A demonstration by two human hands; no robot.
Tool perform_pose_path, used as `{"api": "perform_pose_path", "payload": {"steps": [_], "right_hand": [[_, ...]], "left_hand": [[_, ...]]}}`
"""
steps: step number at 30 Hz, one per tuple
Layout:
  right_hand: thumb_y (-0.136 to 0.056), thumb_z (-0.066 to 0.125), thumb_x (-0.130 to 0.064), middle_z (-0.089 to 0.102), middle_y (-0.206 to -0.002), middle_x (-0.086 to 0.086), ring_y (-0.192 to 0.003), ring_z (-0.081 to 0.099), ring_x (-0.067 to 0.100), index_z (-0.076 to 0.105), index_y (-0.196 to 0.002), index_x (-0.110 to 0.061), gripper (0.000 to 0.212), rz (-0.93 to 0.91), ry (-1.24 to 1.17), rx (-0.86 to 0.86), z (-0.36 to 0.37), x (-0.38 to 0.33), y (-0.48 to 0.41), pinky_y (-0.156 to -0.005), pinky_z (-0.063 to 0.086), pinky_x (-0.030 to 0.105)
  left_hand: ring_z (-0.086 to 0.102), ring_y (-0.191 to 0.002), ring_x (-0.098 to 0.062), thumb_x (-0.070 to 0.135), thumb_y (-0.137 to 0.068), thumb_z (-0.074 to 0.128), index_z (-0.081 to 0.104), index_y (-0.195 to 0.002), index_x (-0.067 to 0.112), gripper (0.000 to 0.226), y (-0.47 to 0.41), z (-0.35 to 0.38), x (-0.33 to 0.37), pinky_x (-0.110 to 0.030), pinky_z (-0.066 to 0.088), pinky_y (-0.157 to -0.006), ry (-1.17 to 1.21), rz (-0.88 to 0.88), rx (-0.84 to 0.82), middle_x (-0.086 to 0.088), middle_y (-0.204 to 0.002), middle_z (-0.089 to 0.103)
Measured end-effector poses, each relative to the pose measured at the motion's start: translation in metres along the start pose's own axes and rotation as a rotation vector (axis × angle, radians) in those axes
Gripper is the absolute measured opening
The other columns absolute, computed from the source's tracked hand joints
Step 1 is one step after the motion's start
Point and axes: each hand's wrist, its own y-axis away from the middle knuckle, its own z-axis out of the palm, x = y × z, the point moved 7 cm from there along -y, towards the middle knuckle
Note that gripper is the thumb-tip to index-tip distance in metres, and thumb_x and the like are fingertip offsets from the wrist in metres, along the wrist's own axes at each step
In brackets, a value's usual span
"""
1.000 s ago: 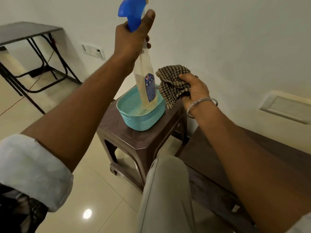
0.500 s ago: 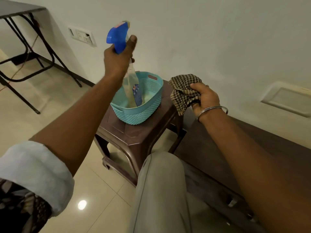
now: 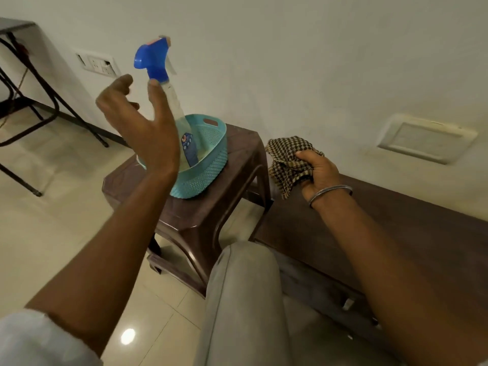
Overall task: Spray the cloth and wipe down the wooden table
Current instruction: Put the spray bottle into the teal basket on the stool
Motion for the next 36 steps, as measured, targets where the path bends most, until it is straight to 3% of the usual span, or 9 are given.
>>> {"api": "perform_pose_path", "payload": {"steps": [4,7,9,14,22,26,30,33,36], "right_hand": [[-0.075,0.064,-0.003,0.07,-0.09,0.013,-0.081,0.068,0.027,0.067,-0.096,0.0,0.021,-0.067,-0.058,0.02,-0.034,-0.028,0.003,-0.071,0.058,0.036],[-0.077,0.059,-0.007,0.067,-0.099,0.018,-0.088,0.066,0.031,0.064,-0.11,0.004,0.034,-0.052,-0.025,-0.05,-0.033,-0.024,0.005,-0.077,0.056,0.04],[-0.081,0.055,-0.005,0.063,-0.107,0.022,-0.097,0.062,0.035,0.061,-0.117,0.006,0.038,-0.035,0.021,-0.087,-0.031,-0.018,0.009,-0.085,0.054,0.044],[-0.073,0.063,-0.003,0.061,-0.12,0.029,-0.11,0.06,0.044,0.06,-0.12,0.005,0.048,-0.029,0.068,-0.052,-0.073,-0.017,0.003,-0.094,0.051,0.055],[-0.08,0.071,-0.002,0.069,-0.102,0.01,-0.099,0.066,0.028,0.067,-0.101,-0.015,0.025,-0.205,0.437,-0.013,-0.1,-0.007,-0.012,-0.077,0.057,0.037],[-0.079,0.077,-0.012,0.066,-0.116,0.017,-0.105,0.066,0.033,0.062,-0.117,-0.013,0.04,0.012,0.329,-0.092,-0.101,0.018,-0.02,-0.08,0.058,0.045],[-0.079,0.078,-0.013,0.065,-0.117,0.008,-0.107,0.063,0.025,0.061,-0.115,-0.019,0.04,-0.093,0.626,-0.002,-0.114,0.019,-0.035,-0.088,0.057,0.043],[-0.075,0.082,-0.017,0.057,-0.118,0.0,-0.107,0.057,0.017,0.054,-0.122,-0.019,0.055,-0.229,0.837,0.113,-0.12,0.006,-0.052,-0.087,0.053,0.031],[-0.072,0.083,-0.012,0.055,-0.11,0.0,-0.101,0.052,0.011,0.055,-0.119,-0.009,0.055,-0.438,1.042,0.117,-0.11,-0.016,-0.075,-0.078,0.045,0.008]], "left_hand": [[0.059,-0.082,-0.002,0.016,-0.099,0.054,0.066,-0.103,0.01,0.013,0.085,0.066,0.07,-0.018,0.047,-0.073,0.134,0.081,-0.537,0.005,-0.096,0.063],[0.064,-0.105,-0.006,0.025,-0.105,0.053,0.062,-0.131,0.012,0.031,0.154,0.111,0.056,-0.029,0.055,-0.092,0.035,-0.099,-1.06,-0.001,-0.12,0.067],[0.06,-0.121,-0.015,0.03,-0.106,0.05,0.053,-0.142,0.01,0.041,0.182,0.12,0.039,-0.035,0.052,-0.103,0.081,-0.229,-1.187,-0.008,-0.135,0.062],[0.062,-0.118,-0.017,0.044,-0.104,0.051,0.054,-0.14,0.011,0.049,0.235,0.139,0.022,-0.031,0.055,-0.098,0.158,-0.48,-1.306,-0.003,-0.13,0.062],[0.067,-0.115,-0.03,0.036,-0.105,0.05,0.066,-0.115,0.011,0.032,0.291,0.148,-0.013,-0.045,0.054,-0.102,0.333,-0.983,-1.287,-0.017,-0.122,0.069],[0.066,-0.116,-0.03,0.033,-0.108,0.044,0.064,-0.126,0.007,0.037,0.306,0.147,-0.029,-0.042,0.057,-0.097,0.41,-1.158,-1.192,-0.018,-0.125,0.068],[0.066,-0.095,-0.007,0.032,-0.111,0.037,0.068,-0.113,0.019,0.034,0.298,0.144,-0.05,-0.022,0.054,-0.077,0.191,-0.784,-1.187,0.002,-0.104,0.069],[0.062,-0.098,-0.021,0.034,-0.106,0.035,0.069,-0.108,0.012,0.04,0.29,0.129,-0.083,-0.04,0.048,-0.087,-0.216,-0.211,-1.122,-0.006,-0.107,0.067],[0.058,-0.102,-0.025,0.041,-0.104,0.027,0.066,-0.117,0.012,0.05,0.302,0.106,-0.114,-0.042,0.046,-0.09,-0.375,-0.096,-1.099,-0.008,-0.116,0.065]]}}
